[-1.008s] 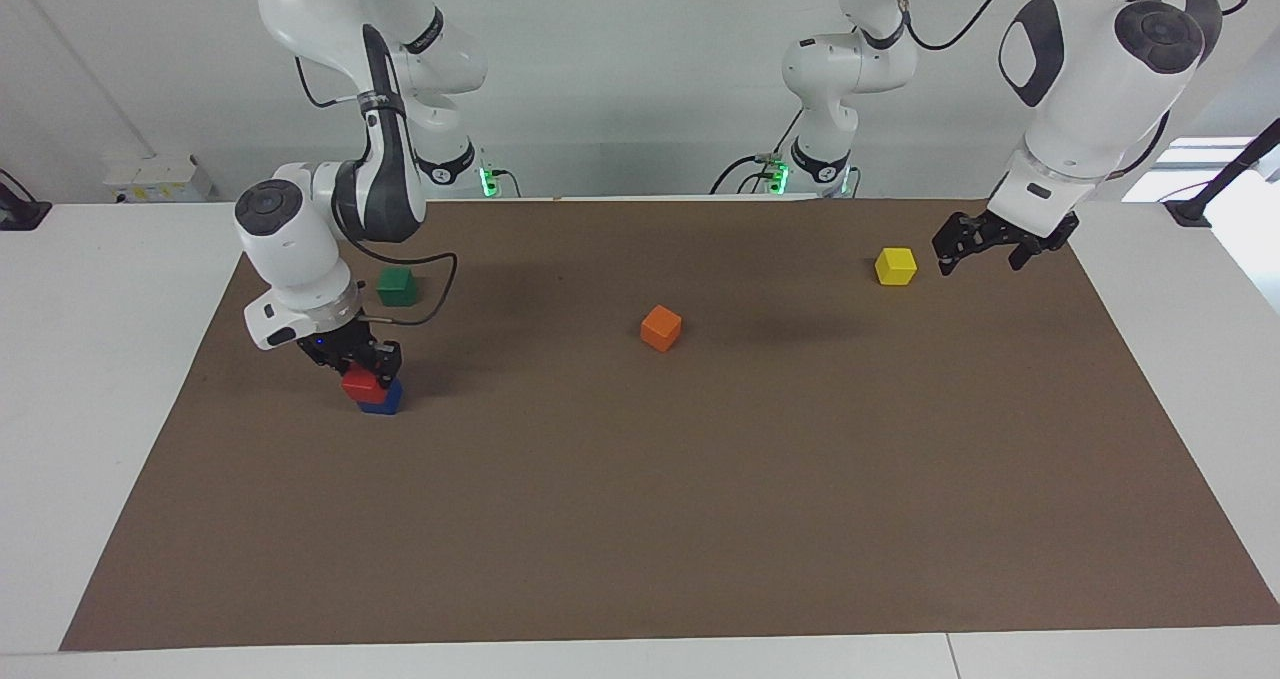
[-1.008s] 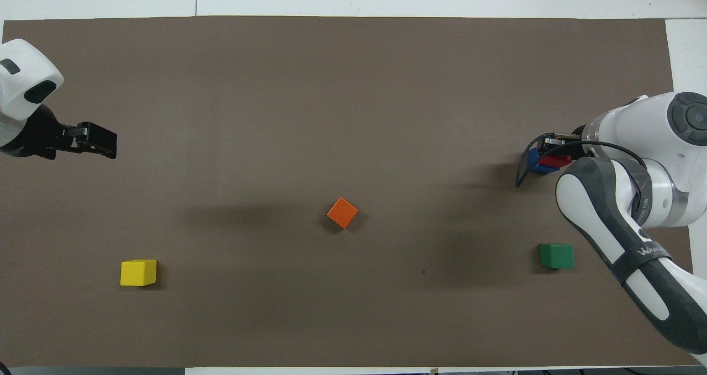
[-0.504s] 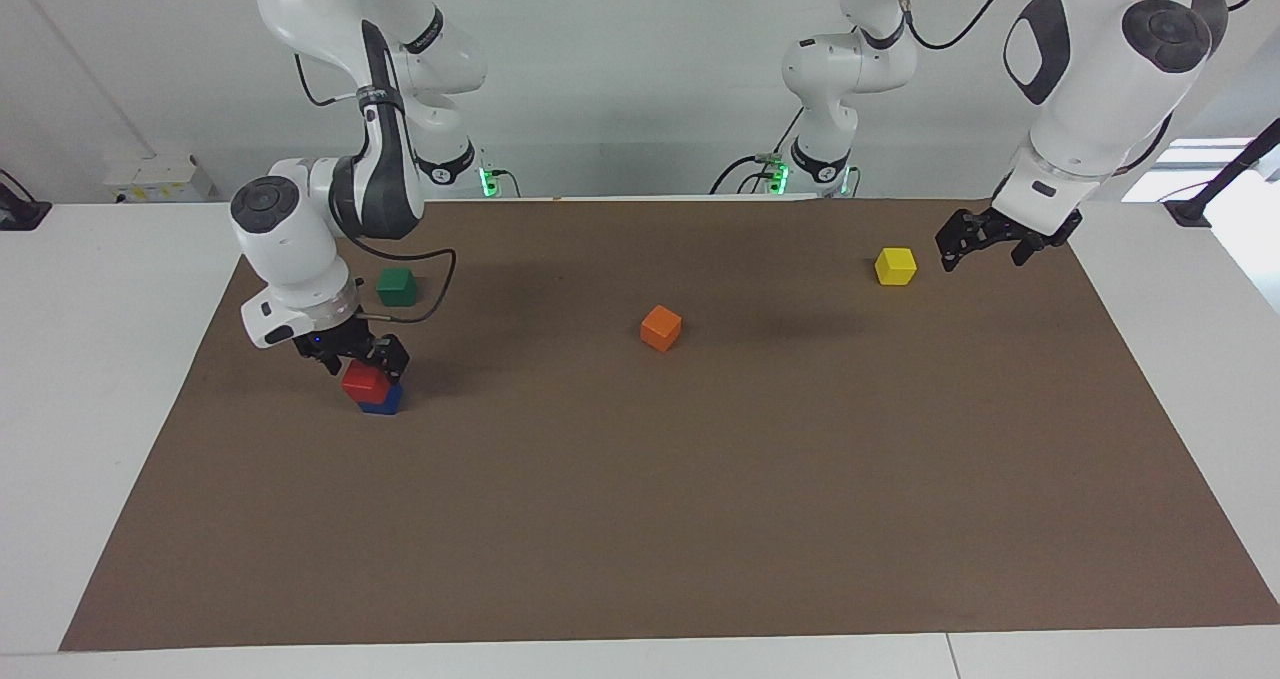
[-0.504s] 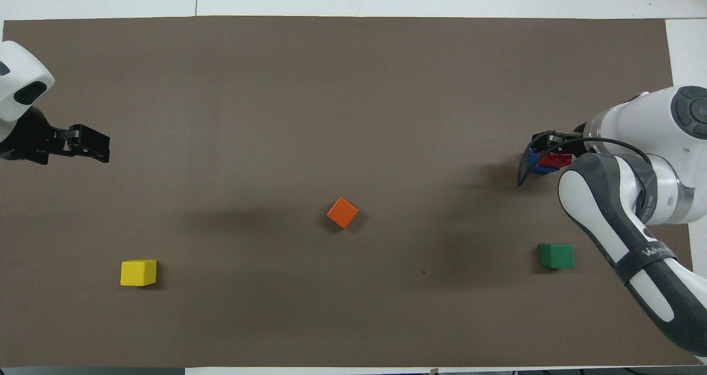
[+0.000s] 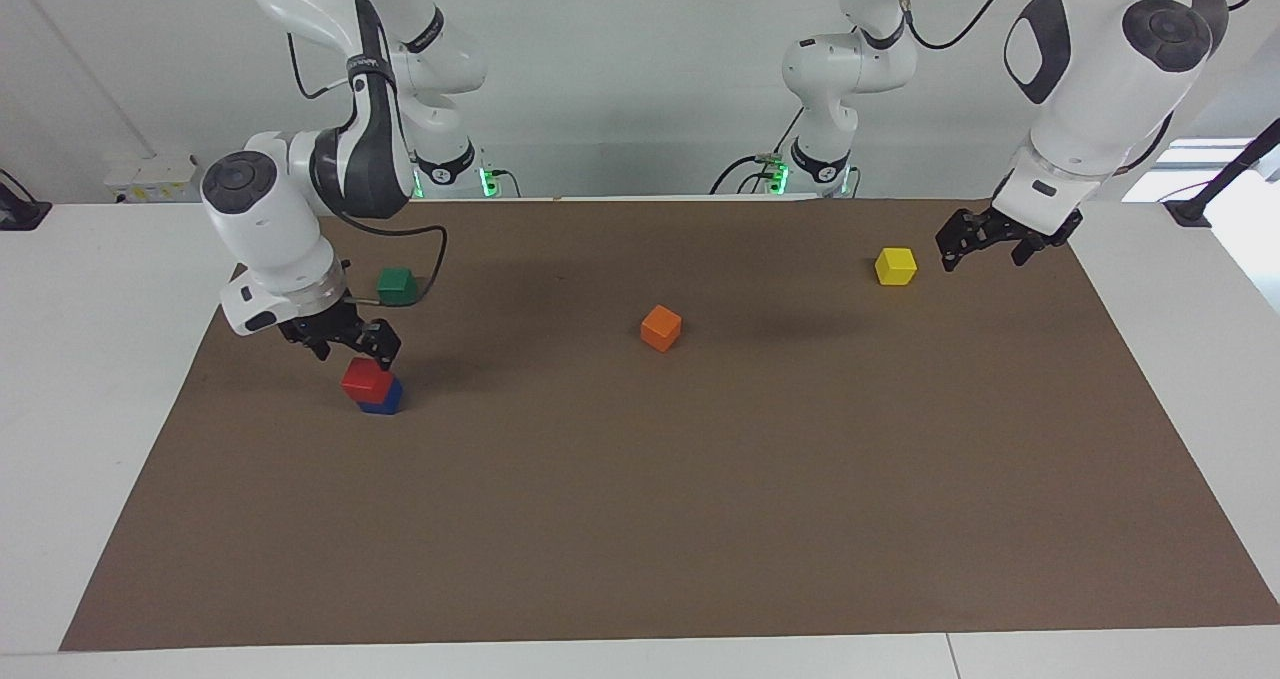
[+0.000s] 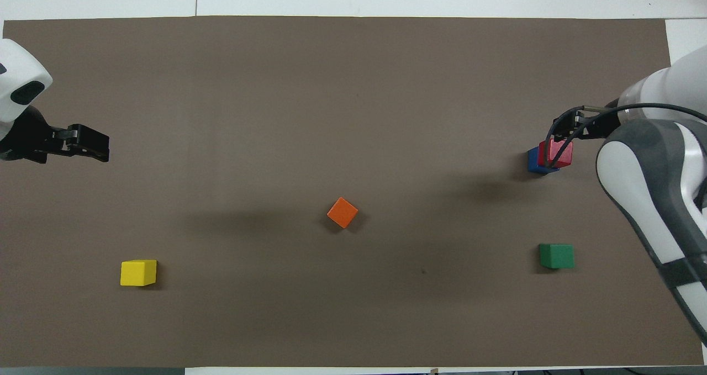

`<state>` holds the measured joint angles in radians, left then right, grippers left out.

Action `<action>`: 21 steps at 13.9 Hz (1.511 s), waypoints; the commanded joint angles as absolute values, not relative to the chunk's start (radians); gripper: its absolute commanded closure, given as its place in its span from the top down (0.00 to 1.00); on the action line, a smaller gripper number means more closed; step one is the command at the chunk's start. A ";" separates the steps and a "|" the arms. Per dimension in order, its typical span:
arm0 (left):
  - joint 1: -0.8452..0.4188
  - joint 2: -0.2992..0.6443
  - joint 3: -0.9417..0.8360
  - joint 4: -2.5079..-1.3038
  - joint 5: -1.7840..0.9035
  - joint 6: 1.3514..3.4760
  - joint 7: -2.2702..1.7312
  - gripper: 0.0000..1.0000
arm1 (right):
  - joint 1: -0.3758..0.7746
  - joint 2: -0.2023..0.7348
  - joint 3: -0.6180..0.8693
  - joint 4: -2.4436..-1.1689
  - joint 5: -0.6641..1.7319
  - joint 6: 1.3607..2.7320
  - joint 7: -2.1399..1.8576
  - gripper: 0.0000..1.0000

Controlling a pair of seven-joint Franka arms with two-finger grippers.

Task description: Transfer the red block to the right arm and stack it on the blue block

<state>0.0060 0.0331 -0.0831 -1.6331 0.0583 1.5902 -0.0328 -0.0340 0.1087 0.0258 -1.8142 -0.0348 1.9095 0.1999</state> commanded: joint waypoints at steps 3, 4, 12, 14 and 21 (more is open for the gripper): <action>0.012 0.003 -0.084 -1.625 0.048 1.556 -0.026 1.00 | -0.044 0.002 0.032 -1.773 0.032 1.795 0.169 1.00; 0.012 -0.008 -0.089 -1.624 0.048 1.536 -0.026 1.00 | -0.048 -0.005 0.032 -1.744 0.049 1.752 0.163 1.00; 0.011 -0.041 -0.094 -1.632 0.044 1.471 -0.032 1.00 | -0.058 -0.015 0.020 -1.603 0.040 1.543 -0.011 1.00; 0.011 -0.041 -0.091 -1.634 0.044 1.495 -0.031 1.00 | -0.067 -0.017 0.020 -1.612 0.032 1.558 -0.021 1.00; 0.014 -0.051 -0.080 -1.634 0.044 1.511 -0.026 1.00 | -0.067 -0.017 0.020 -1.614 0.028 1.559 -0.018 1.00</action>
